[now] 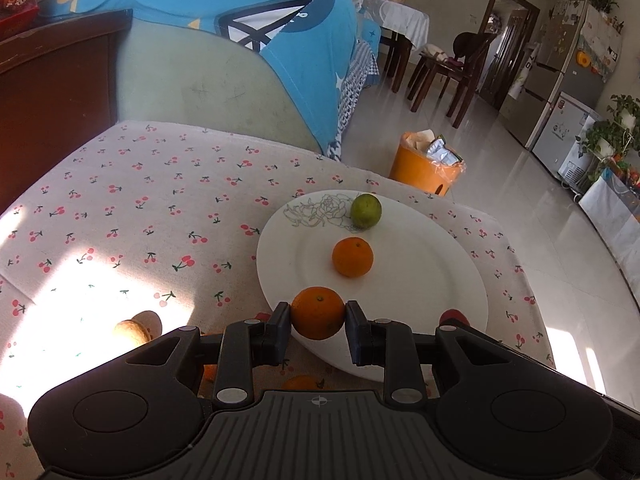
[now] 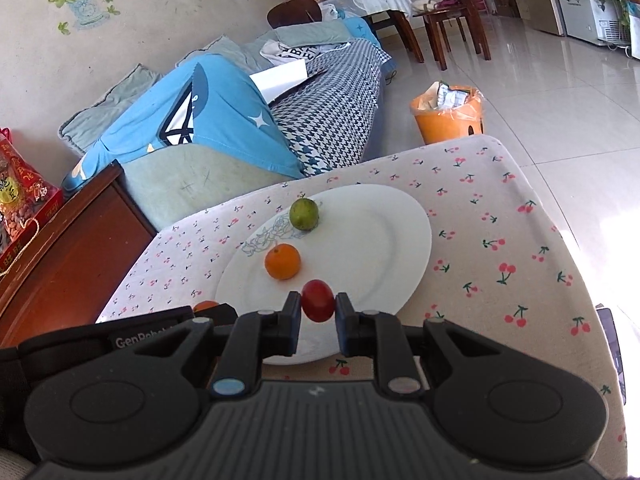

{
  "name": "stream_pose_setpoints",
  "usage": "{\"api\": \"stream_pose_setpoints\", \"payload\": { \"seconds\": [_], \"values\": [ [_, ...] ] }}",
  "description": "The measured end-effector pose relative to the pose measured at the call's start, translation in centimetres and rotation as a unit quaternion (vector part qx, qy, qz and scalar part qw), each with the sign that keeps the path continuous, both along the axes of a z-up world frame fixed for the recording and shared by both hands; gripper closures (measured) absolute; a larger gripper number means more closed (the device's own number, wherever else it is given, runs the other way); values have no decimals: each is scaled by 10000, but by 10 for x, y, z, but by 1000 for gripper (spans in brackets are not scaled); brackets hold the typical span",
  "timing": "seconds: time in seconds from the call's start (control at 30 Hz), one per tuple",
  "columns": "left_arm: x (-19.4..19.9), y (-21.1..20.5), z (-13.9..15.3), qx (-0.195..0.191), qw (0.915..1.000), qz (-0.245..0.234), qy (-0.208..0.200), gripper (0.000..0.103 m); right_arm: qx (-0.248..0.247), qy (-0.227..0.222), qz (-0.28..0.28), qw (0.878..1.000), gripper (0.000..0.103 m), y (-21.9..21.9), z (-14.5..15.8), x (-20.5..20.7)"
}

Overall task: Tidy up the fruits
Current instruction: 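Place the tomato on the plate with the right gripper while the left gripper places its orange there, then withdraw both grippers from the plate back toward the remaining fruits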

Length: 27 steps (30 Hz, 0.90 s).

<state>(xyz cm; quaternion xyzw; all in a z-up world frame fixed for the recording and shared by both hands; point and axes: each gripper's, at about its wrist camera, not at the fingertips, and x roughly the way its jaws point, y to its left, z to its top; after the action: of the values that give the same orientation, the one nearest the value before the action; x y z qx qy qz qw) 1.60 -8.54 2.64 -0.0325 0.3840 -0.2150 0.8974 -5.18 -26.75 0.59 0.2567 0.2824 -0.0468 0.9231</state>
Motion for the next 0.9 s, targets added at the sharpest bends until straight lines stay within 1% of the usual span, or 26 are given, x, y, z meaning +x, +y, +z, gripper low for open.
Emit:
{"api": "stream_pose_setpoints", "payload": {
  "seconds": [0.13,0.2,0.27,0.4,0.5,0.63,0.9],
  "values": [
    [6,-5,-1,102,9999,-1,-10,74,70,16,-65,10000,81,-3,-4,5],
    [5,-5,1,112,9999,2,-55,69,92,-9,-65,9999,81,-3,-4,4],
    [4,-5,3,135,9998,64,-95,53,60,-14,-38,10000,81,-2,-2,3],
    [0,-4,10,230,9996,79,-166,53,140,14,-3,9999,80,-1,-2,1],
    [-5,0,13,294,9994,117,-130,51,11,28,32,10000,79,2,0,-2],
    [-12,5,14,372,9992,159,-33,50,-45,42,89,9999,75,5,3,-7],
    [-25,14,16,531,9983,230,33,49,-246,196,292,9991,75,15,2,-17]
  ]
}}
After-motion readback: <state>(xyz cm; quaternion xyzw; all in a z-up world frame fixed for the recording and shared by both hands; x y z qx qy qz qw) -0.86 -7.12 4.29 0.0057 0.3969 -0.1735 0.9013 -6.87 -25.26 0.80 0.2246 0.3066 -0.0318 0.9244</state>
